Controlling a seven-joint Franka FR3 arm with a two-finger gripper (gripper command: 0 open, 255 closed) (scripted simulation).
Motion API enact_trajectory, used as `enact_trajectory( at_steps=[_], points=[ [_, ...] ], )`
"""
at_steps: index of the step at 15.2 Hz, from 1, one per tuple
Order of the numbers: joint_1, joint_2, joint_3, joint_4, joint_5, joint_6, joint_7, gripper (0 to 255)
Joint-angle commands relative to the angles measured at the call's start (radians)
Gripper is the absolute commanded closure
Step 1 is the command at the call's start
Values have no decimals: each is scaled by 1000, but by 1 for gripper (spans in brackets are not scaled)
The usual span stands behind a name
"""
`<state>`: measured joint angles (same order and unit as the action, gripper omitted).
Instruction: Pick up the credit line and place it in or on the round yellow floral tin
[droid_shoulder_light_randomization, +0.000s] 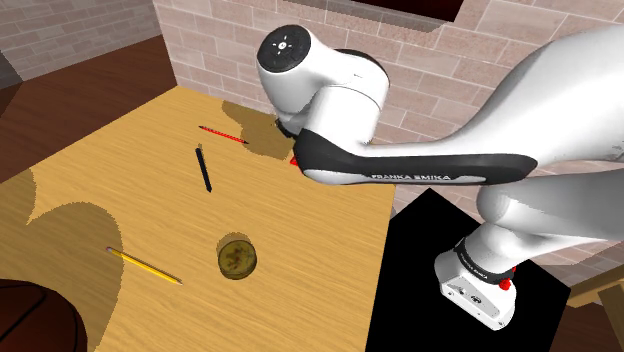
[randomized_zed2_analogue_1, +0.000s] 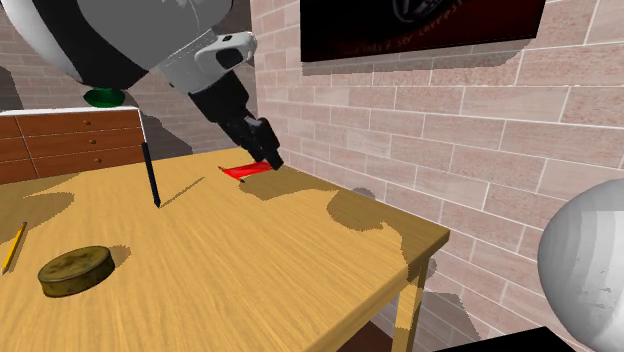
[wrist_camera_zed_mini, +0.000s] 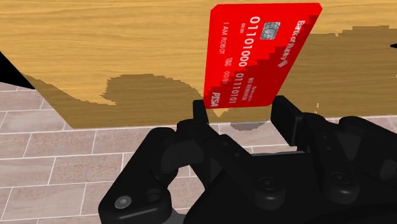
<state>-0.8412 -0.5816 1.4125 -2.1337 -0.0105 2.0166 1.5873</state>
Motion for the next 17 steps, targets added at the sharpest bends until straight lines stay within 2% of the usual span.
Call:
enact_trajectory(
  at_steps=[1, 8, 17],
  points=[
    [-10, -8, 44, 46, 14, -43, 29, 255],
    [-116, -59, 237, 254, 77, -188, 116, 255],
    [-311, -200, 456, 637, 187, -411, 201, 255]
  ],
)
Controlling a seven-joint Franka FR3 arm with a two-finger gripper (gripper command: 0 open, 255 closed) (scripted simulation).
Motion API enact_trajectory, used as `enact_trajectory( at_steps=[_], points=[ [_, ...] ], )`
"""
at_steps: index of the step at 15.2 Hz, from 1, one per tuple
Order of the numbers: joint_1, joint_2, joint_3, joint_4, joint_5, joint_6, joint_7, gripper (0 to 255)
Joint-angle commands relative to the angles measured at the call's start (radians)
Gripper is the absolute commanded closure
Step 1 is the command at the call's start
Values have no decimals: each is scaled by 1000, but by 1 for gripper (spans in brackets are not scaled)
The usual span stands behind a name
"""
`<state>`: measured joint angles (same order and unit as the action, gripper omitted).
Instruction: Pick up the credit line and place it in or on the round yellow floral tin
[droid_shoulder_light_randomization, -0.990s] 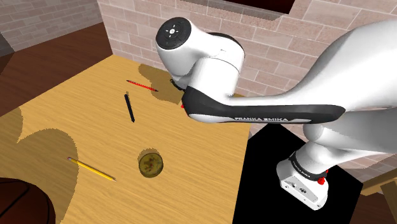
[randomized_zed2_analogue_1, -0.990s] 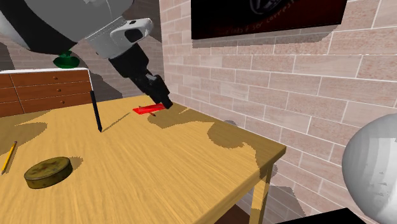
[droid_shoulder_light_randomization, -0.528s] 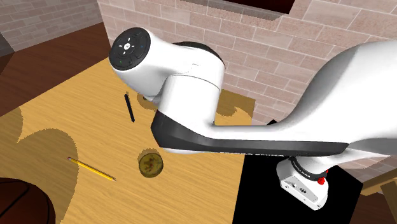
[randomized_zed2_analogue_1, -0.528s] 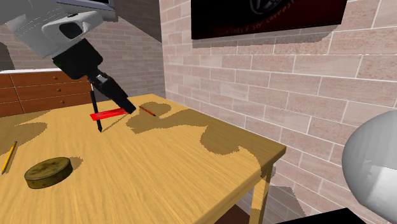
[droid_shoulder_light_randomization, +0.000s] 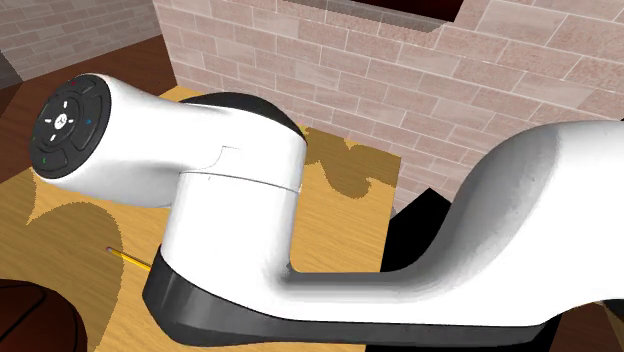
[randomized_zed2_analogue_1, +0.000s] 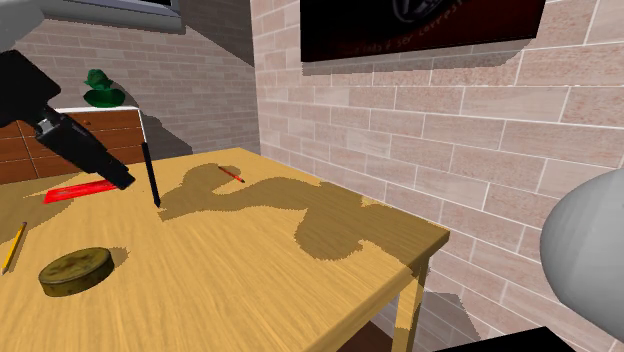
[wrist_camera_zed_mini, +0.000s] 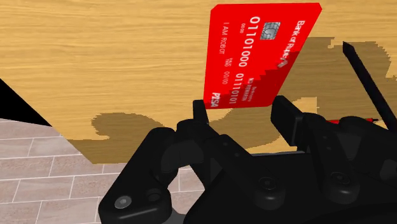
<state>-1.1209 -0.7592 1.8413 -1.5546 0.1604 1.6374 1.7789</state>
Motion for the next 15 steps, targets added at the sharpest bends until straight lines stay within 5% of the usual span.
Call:
enact_trajectory(
  at_steps=[1, 2, 15],
  points=[
    [-58, -43, 49, 113, 29, -61, 19, 255],
    [-86, -65, 70, 173, 43, -93, 29, 255],
    [-71, -114, 112, 57, 84, 40, 58, 255]
  ],
)
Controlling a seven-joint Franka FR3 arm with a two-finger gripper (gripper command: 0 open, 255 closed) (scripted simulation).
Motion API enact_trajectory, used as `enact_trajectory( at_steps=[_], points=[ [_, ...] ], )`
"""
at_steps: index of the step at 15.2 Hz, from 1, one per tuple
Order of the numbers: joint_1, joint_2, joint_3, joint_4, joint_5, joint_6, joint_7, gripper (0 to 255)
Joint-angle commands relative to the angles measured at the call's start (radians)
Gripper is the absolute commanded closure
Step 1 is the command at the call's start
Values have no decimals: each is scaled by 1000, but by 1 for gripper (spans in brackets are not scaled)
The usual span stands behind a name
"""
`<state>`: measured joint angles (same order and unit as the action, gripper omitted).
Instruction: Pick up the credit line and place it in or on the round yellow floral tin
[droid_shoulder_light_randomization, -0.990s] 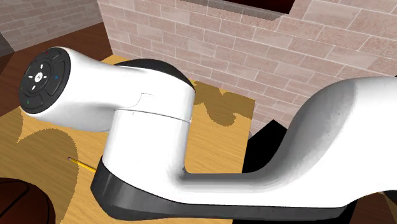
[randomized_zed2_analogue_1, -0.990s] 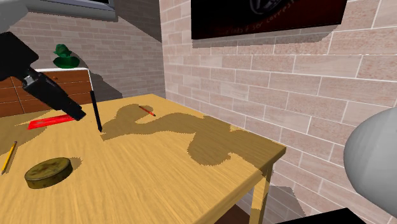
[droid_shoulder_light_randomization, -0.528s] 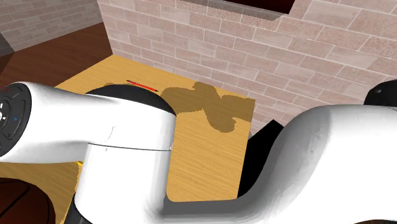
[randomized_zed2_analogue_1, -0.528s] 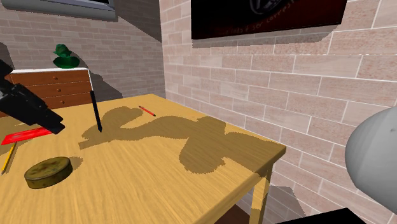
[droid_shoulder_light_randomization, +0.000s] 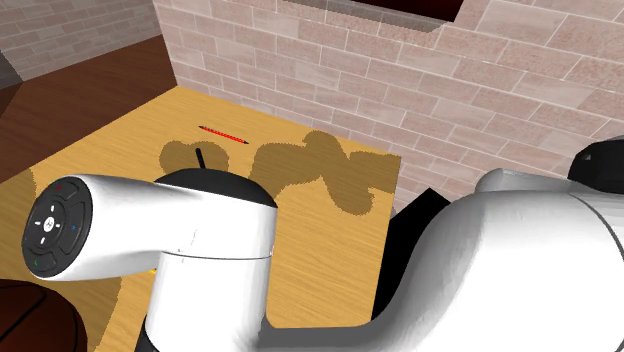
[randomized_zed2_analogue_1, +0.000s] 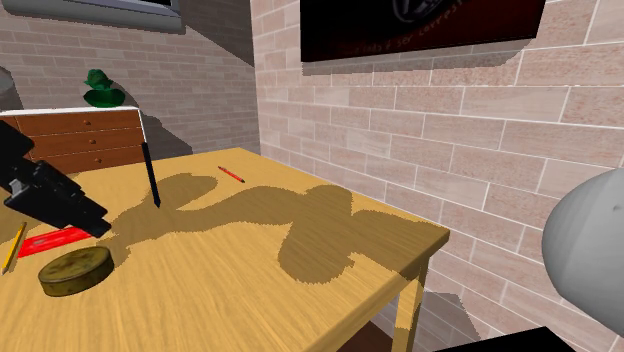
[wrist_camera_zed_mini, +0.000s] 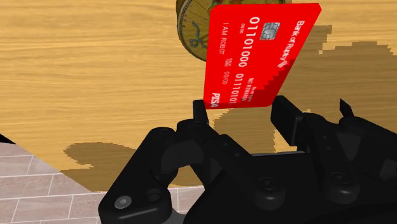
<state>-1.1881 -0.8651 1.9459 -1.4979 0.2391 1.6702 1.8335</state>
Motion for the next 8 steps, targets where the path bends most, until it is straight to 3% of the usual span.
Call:
enact_trajectory(
  at_steps=[1, 8],
  points=[
    [-4, -12, 11, -7, 9, 16, 6, 255],
    [-5, -18, 17, -15, 14, 28, 8, 255]
  ],
)
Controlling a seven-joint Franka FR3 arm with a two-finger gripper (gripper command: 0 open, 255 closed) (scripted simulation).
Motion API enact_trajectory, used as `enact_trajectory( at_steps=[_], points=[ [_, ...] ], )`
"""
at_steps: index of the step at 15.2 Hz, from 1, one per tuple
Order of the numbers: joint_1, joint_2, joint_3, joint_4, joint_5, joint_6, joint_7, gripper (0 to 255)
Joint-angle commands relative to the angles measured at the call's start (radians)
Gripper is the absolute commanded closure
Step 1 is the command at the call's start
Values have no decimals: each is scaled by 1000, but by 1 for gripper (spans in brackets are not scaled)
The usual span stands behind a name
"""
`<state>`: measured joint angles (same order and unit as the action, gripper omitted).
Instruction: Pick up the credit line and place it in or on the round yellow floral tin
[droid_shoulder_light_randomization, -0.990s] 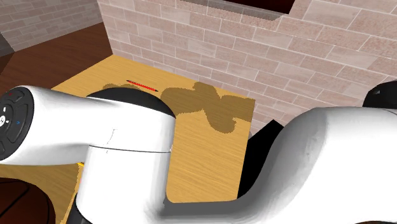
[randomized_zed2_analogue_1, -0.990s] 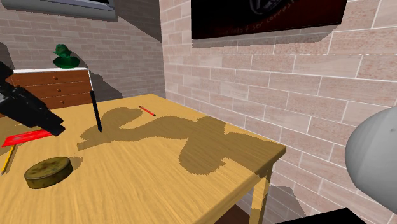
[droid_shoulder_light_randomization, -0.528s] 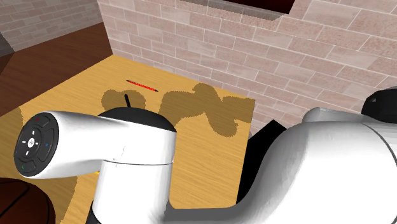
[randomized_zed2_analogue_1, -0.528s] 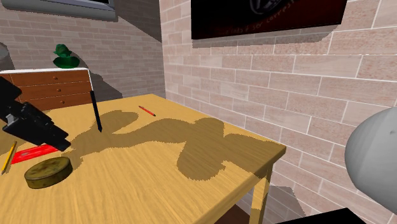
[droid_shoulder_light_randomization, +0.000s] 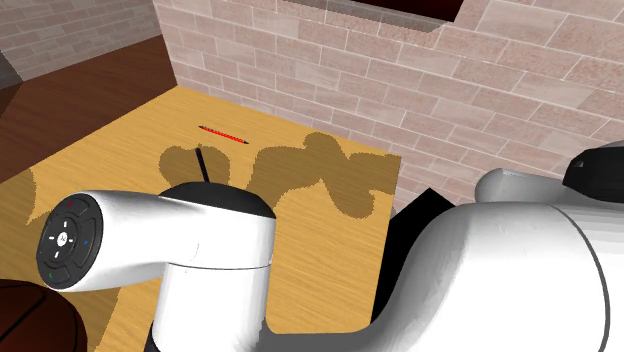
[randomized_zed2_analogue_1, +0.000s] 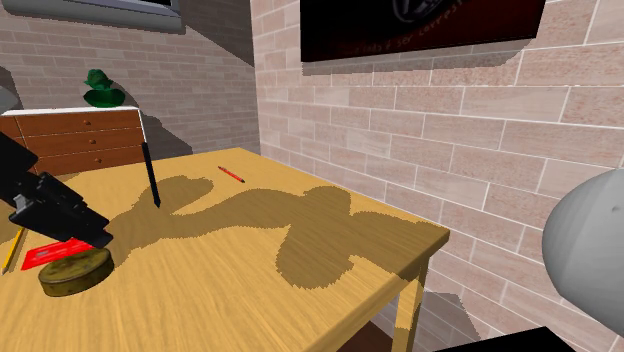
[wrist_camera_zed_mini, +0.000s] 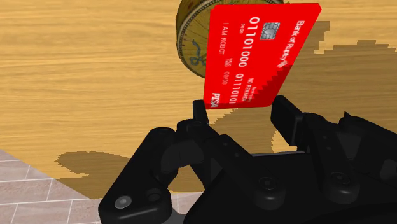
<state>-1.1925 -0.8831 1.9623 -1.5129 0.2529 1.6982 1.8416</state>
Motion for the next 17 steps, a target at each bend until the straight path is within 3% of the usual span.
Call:
enact_trajectory(
  at_steps=[1, 2, 3, 8, 12, 17],
  points=[
    [0, 0, 0, 0, 0, 0, 0, 255],
    [0, 0, 0, 0, 0, 0, 0, 255],
    [0, 0, 0, 0, 0, 0, 0, 0],
    [0, 0, 0, 0, 0, 0, 0, 0],
    [-37, -1, 4, 161, -8, -135, 13, 0],
    [-37, -1, 4, 161, -8, -135, 13, 0]
  ],
)
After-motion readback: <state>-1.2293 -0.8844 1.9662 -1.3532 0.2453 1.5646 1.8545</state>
